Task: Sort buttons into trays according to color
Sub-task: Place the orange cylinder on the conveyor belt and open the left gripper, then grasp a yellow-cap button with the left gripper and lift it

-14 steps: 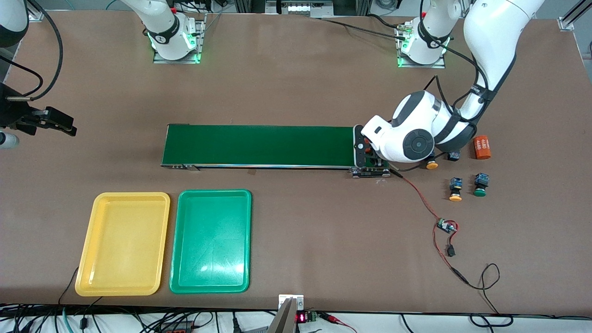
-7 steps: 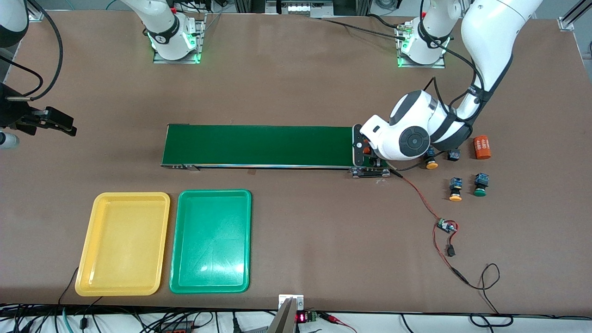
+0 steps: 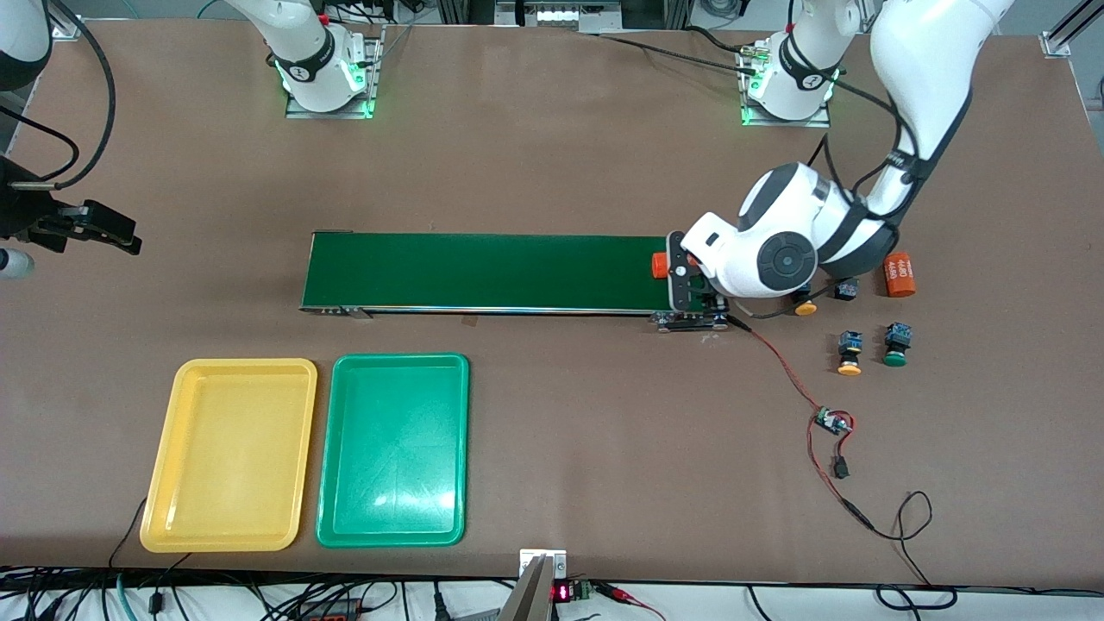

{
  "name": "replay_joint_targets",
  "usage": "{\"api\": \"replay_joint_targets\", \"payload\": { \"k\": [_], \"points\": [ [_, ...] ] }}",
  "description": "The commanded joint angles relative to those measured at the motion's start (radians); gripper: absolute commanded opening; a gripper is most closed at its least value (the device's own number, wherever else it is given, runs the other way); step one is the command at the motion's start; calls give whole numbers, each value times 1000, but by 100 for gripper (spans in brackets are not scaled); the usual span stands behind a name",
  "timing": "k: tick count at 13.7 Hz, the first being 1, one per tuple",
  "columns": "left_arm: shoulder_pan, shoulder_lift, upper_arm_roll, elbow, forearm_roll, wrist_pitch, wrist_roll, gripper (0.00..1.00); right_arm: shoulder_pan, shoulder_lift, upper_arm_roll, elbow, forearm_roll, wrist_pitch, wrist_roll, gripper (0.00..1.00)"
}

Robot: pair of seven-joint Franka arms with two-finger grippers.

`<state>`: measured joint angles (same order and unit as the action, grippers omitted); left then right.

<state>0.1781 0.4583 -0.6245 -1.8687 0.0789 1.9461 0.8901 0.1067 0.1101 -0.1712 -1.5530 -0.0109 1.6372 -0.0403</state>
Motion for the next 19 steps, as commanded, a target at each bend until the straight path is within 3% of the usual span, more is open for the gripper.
{"api": "replay_joint_targets", "payload": {
  "k": [1, 5, 10, 12, 14, 19],
  "points": [
    [35, -98, 19, 35, 13, -103, -178, 100, -15, -3, 4, -12, 0, 12, 2, 100],
    [156, -96, 29, 132, 48, -170, -562, 100, -5, -3, 6, -10, 2, 9, 2, 100],
    [184, -63, 57, 193, 119, -173, -907, 100, 1, 11, 12, -7, -4, 65, 4, 100],
    [199, -3, 136, 241, 121, -170, -899, 100, 16, 11, 13, -6, -1, 76, 5, 100],
    [224, 72, 157, 296, 133, -173, -899, 100, 19, 3, 13, -3, -7, 70, 0, 100],
    [238, 138, 186, 222, 209, -89, -996, 100, 33, 0, 15, 16, -27, 69, -3, 100]
  ]
}}
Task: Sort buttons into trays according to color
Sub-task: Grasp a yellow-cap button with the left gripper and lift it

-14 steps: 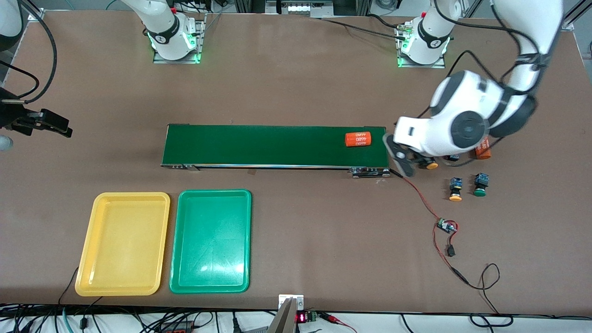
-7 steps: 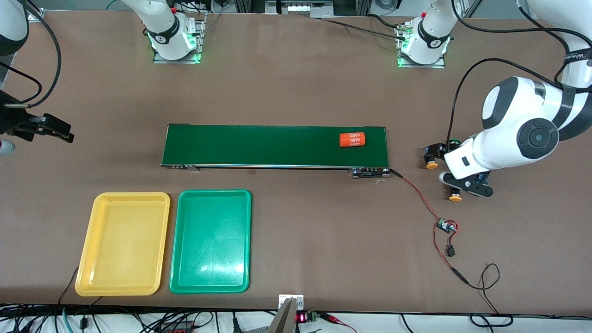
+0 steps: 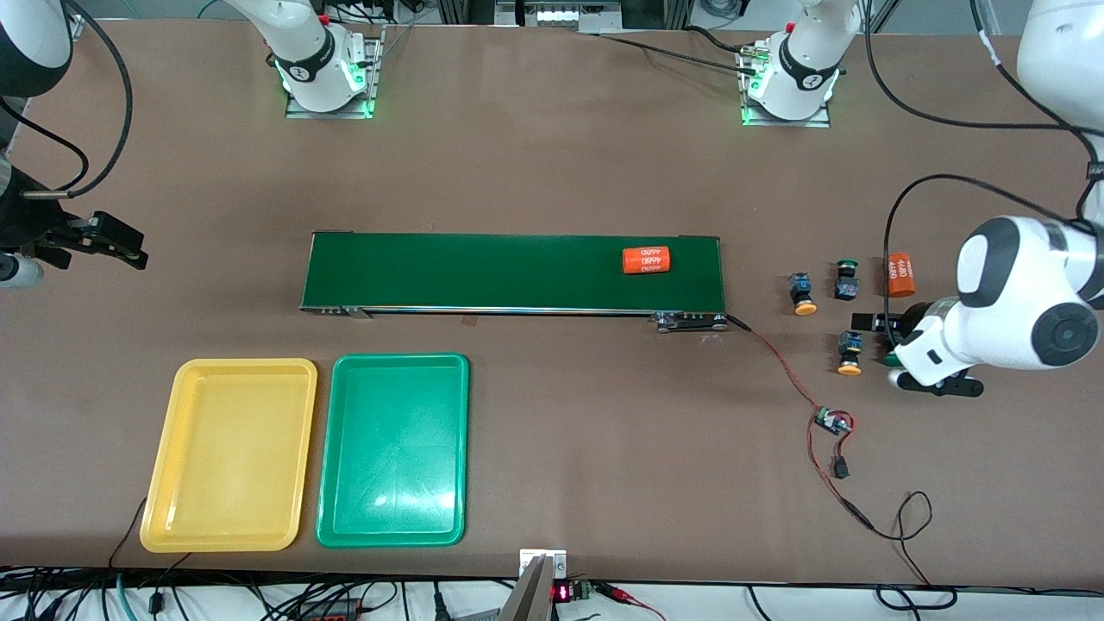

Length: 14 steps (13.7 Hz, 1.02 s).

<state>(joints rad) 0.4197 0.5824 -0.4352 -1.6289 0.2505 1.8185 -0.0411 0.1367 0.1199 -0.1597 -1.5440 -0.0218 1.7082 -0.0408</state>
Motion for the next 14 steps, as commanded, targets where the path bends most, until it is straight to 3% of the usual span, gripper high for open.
{"api": "replay_joint_targets", "payload": {
  "k": [1, 6, 8, 13, 14],
  "points": [
    [1, 10, -2, -58, 39, 92, -72, 100, 1, -11, 2, 7, -17, -10, -4, 100],
    [47, 19, 1, -196, 52, 361, -66, 100, -3, -17, -1, 7, -7, -62, -13, 100],
    [54, 42, 0, -201, 84, 384, -66, 97, -2, -17, 0, 7, -7, -62, -13, 100],
    [54, 68, 0, -209, 85, 409, -62, 61, -3, -13, 0, 2, -3, -62, 1, 100],
    [54, 68, 0, -209, 87, 406, -60, 48, -3, -8, 0, 2, -1, -62, 1, 100]
  ]
}}
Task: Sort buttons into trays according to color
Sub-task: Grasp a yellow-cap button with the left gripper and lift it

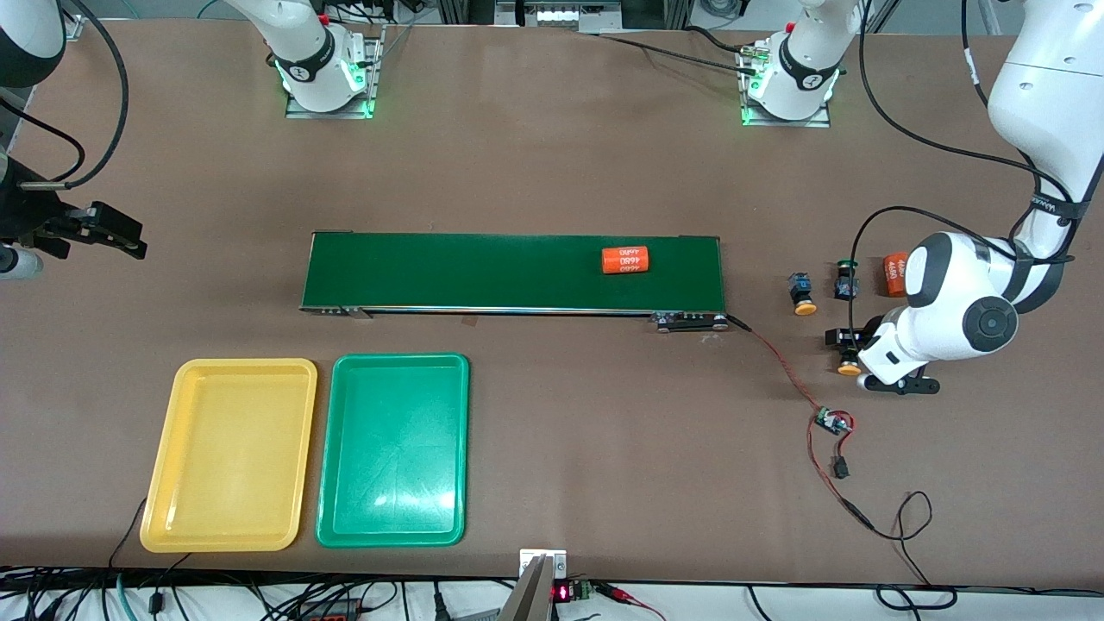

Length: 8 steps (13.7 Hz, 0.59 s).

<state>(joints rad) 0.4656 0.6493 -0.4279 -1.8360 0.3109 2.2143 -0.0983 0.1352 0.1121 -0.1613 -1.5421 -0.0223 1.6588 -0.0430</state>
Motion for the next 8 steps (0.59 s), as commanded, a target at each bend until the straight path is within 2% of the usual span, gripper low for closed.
{"api": "replay_joint_targets", "payload": {
  "k": [1, 3, 6, 8],
  "points": [
    [8, 1, -8, -2, 27, 5, -3, 38, 1, 0, 2, 0, -1, -13, 0, 100],
    [8, -8, -8, 1, 27, -4, -1, 27, 1, 0, 2, -1, -1, -14, -2, 100],
    [2, -59, -38, 41, 24, -121, 5, 27, 1, 0, 2, 0, -1, -13, -2, 100],
    [5, -98, -112, 67, 4, -258, -1, 27, 1, 0, 2, 0, -2, -13, -2, 100]
  ]
}}
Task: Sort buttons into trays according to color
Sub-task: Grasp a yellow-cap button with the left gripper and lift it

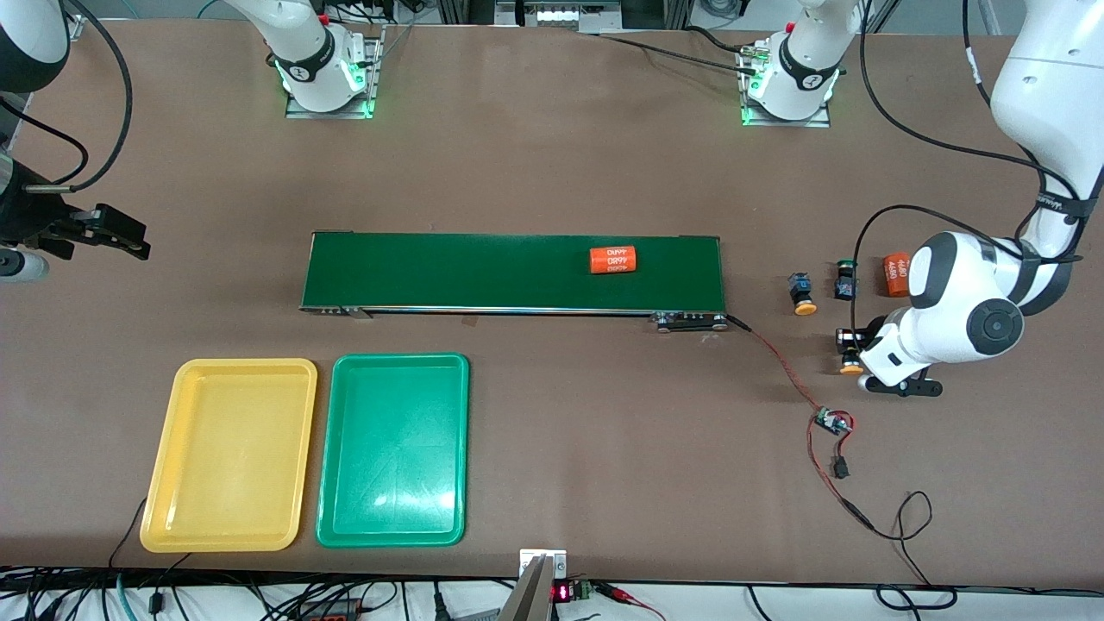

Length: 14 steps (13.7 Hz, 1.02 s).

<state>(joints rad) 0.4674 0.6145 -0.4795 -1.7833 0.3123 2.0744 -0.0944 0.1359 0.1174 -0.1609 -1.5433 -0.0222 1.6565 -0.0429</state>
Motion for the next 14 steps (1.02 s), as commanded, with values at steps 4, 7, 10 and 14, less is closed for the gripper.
{"api": "replay_joint_targets", "payload": {
  "k": [4, 7, 10, 14],
  "points": [
    [7, -87, -235, 35, -120, -267, -128, 28, -5, -7, -2, 6, -1, -9, -2, 100],
    [-27, -76, -345, 19, -164, -274, -269, 28, -7, -7, -3, 6, -1, -11, 3, 100],
    [-107, -73, -350, -25, -164, -255, -329, 28, -1, -1, 0, 6, -1, -9, 8, 100],
    [-173, -73, -349, -143, -153, -91, -445, 29, 1, 4, 0, 3, -2, -1, 8, 100]
  ]
}}
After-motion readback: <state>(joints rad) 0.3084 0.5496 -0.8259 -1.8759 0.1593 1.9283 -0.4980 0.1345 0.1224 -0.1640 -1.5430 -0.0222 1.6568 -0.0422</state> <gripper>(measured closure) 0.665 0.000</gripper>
